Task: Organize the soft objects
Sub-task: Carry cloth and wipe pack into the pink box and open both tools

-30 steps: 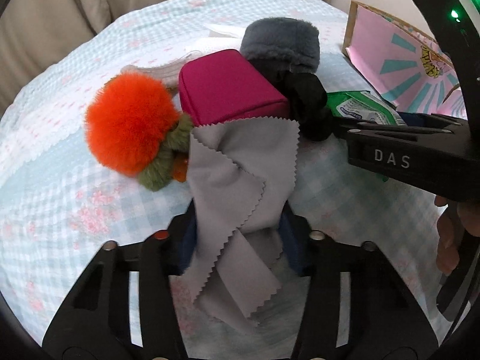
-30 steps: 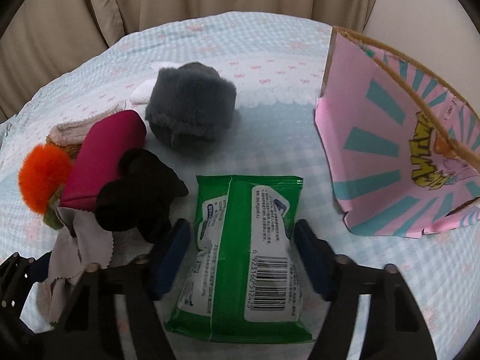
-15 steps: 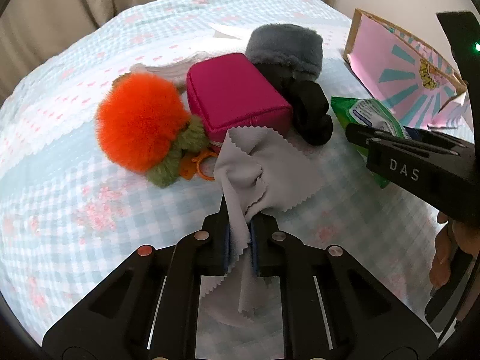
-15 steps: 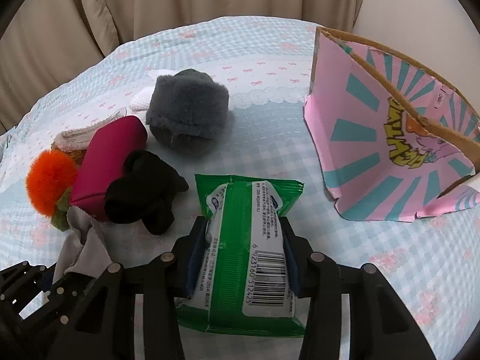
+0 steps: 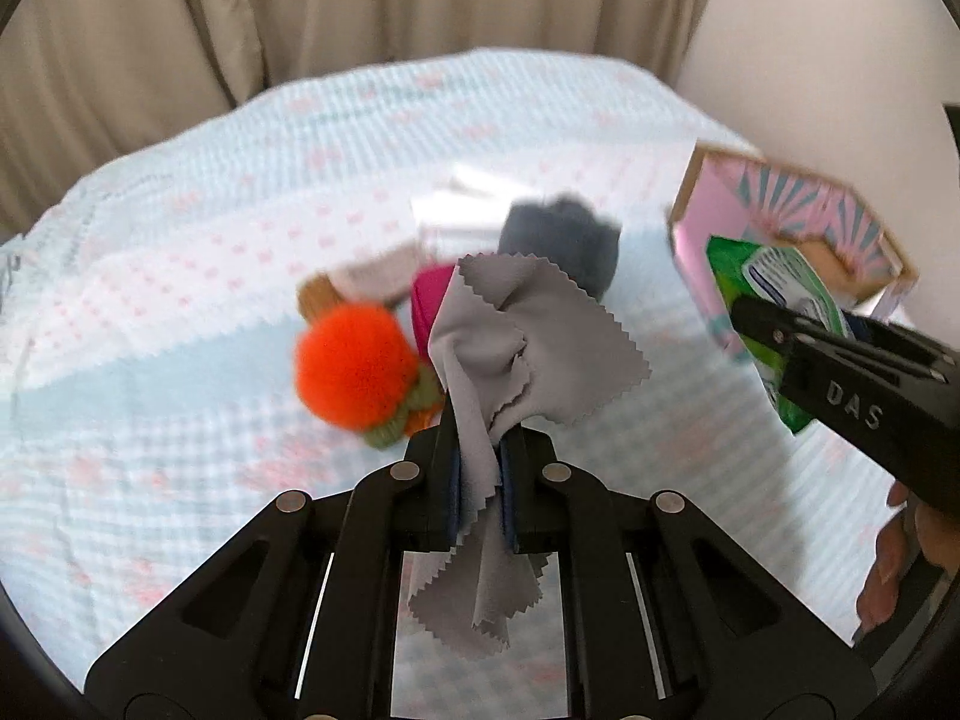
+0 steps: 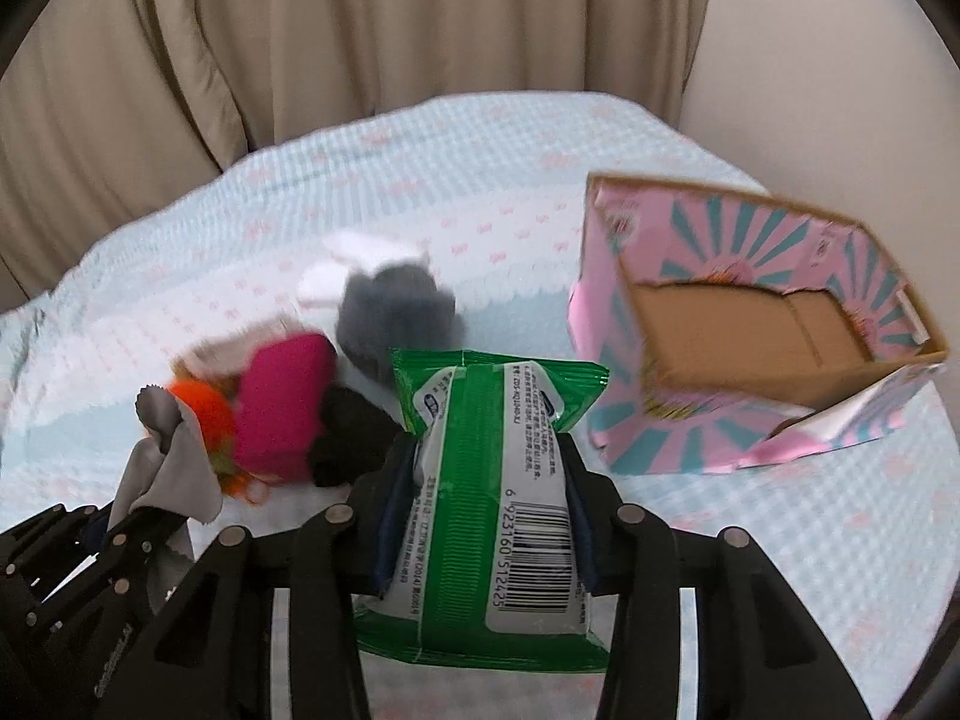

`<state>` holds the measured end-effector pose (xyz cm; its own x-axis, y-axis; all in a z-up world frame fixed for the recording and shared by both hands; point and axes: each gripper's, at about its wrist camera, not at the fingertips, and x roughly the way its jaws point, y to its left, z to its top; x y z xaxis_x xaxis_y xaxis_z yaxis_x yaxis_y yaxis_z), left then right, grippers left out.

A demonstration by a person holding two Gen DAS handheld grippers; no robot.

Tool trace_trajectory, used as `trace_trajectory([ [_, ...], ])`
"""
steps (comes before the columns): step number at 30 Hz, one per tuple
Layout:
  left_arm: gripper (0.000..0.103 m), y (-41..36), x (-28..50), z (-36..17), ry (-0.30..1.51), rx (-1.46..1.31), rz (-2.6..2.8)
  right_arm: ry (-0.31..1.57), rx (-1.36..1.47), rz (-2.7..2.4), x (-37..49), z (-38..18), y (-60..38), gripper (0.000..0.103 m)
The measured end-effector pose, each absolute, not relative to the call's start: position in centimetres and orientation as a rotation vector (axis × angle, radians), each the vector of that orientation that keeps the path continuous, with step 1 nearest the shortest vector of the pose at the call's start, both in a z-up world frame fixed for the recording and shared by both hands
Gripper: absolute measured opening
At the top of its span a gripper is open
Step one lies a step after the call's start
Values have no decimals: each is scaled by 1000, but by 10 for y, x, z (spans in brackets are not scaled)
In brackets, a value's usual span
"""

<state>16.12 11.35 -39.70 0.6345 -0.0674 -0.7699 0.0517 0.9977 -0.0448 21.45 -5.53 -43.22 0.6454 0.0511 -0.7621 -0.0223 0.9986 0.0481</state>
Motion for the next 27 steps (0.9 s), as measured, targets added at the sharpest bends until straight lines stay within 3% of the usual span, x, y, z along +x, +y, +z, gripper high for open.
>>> trace_trajectory([
  [15,8,49,169,-219,795,-60,-59,775,128,0,184,-270,-121,40],
  [21,8,-14,195,-201,816,-82,-51,794,155,3,193,-247,-182,41],
  [27,8,-95,241,-226,880,-67,-92,855,150,-7,227,-258,-252,41],
])
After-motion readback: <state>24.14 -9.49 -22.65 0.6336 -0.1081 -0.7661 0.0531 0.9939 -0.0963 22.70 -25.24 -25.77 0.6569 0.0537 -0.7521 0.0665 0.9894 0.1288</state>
